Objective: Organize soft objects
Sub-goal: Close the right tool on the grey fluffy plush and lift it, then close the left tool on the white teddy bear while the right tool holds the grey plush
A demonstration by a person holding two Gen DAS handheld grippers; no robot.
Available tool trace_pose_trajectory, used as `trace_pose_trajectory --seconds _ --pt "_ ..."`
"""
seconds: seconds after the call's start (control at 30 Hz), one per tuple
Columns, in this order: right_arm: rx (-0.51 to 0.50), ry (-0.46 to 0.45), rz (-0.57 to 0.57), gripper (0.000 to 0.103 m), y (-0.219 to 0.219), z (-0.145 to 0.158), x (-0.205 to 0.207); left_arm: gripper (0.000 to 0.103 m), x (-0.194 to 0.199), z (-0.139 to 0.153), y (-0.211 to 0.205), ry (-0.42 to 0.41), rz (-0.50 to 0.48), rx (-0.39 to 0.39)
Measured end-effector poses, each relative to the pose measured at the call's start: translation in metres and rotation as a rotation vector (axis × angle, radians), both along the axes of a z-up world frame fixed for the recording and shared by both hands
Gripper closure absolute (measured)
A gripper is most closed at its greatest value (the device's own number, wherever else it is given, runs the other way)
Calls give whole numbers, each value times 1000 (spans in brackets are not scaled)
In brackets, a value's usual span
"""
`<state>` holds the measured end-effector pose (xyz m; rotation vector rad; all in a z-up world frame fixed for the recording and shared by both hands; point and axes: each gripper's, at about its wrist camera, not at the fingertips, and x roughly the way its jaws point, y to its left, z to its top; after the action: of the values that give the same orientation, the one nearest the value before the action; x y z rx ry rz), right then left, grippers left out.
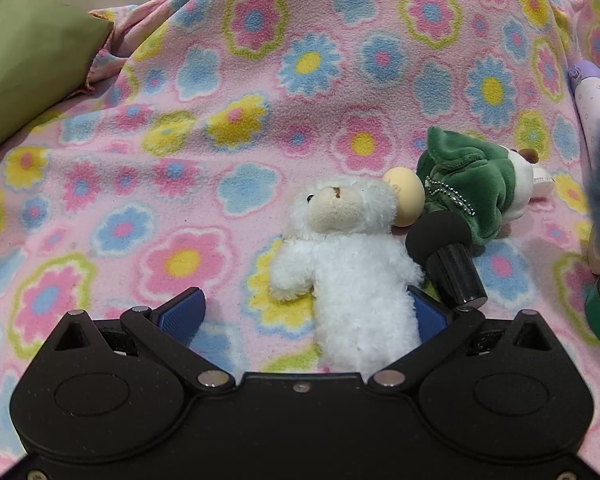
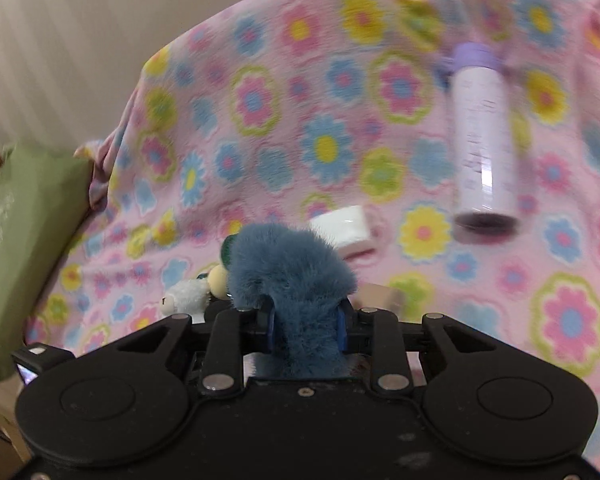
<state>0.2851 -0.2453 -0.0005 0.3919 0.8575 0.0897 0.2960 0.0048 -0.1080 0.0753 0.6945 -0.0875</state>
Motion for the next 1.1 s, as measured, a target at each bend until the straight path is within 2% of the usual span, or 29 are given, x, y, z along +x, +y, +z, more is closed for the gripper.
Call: trace_pose_trajectory --seconds 0.13,0.27,0.3,0.33,0.4,0.47,0.5,0.67,0.9,1.1 --pt "60 72 -24 76 -26 -5 -15 2 0 0 0 0 0 1" --pt "-61 110 -128 70 -42 -20 -24 2 0 0 0 0 1 2" --pt "-88 109 -146 65 -44 -24 -26 2 0 0 0 0 0 2" --pt "-116 99 -156 60 -45 -25 -29 2 0 0 0 0 1 3" --pt "-158 53 -152 25 -39 -24 -34 2 0 0 0 1 1 2" --pt "-200 -10 -126 7 -29 -20 -41 2 0 0 0 0 1 3" --pt "-225 -38 -108 2 -23 -18 -42 2 0 0 0 0 1 3" --pt "-407 -68 -46 1 -1 -29 -36 2 0 0 0 1 1 3" --pt "-293 14 -89 2 -23 -56 -17 2 0 0 0 3 1 1" --pt "-329 23 -50 6 -13 -66 -7 2 2 0 1 17 1 -12"
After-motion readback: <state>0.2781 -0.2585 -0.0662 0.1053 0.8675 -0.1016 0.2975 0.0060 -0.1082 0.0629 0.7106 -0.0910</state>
